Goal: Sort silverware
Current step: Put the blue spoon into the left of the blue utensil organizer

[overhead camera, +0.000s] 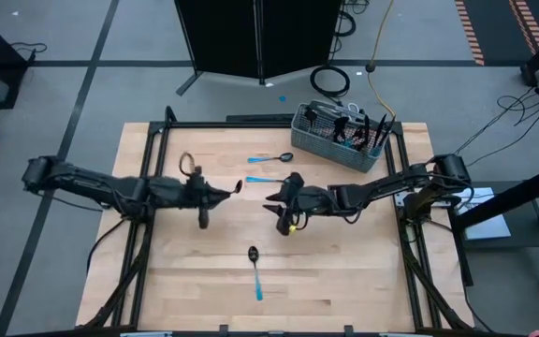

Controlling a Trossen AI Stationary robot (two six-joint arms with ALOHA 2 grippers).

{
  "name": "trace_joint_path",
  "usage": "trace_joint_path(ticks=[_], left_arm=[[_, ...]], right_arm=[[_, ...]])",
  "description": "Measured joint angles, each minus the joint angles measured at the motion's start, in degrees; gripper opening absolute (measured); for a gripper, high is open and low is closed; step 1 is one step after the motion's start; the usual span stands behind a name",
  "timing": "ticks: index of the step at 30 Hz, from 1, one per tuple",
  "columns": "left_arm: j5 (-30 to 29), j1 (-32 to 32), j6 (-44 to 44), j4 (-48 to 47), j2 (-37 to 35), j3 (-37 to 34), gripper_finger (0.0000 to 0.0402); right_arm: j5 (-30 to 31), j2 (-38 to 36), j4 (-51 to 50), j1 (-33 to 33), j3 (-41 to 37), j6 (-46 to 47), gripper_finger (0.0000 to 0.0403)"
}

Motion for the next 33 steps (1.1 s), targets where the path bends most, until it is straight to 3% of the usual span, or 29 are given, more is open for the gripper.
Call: trace_joint_path(ticks=[5, 13, 16, 20, 23, 26, 33], left_arm=[[15.87, 6.25, 12.54, 18.26, -0.94, -0.33, 0.0000], [31.78, 11.16, 20.66, 34.74, 1.43, -0.39, 0.0000], [32.30, 11.57, 20.66, 35.85, 1.81, -0.39, 0.0000], [29.00, 11.49, 20.94, 34.33, 3.28, -0.39, 0.0000], [23.96, 11.56, 20.93, 34.36, 4.66, -0.39, 0.0000], [23.89, 11.41, 21.15, 35.62, 4.99, -0.39, 0.0000], [24.21, 10.91, 22.48, 35.64, 4.99, -0.39, 0.0000]], right_arm=[[0.04, 0.00, 13.11, -0.03, 0.00, -3.94, 0.0114], [-0.09, -0.04, 30.91, -0.03, 0.27, -14.28, 0.0114], [-0.13, 0.09, 29.96, -0.01, 2.27, -18.17, 0.0119], [-0.17, 2.12, 27.65, 0.38, 7.51, -23.37, 0.0156], [-0.20, 4.10, 20.38, 0.38, 12.41, -22.76, 0.0193], [-0.22, 5.28, 15.05, -0.02, 15.61, -20.40, 0.0225], [1.11, 6.22, 18.78, -0.06, 16.63, -20.48, 0.0250]])
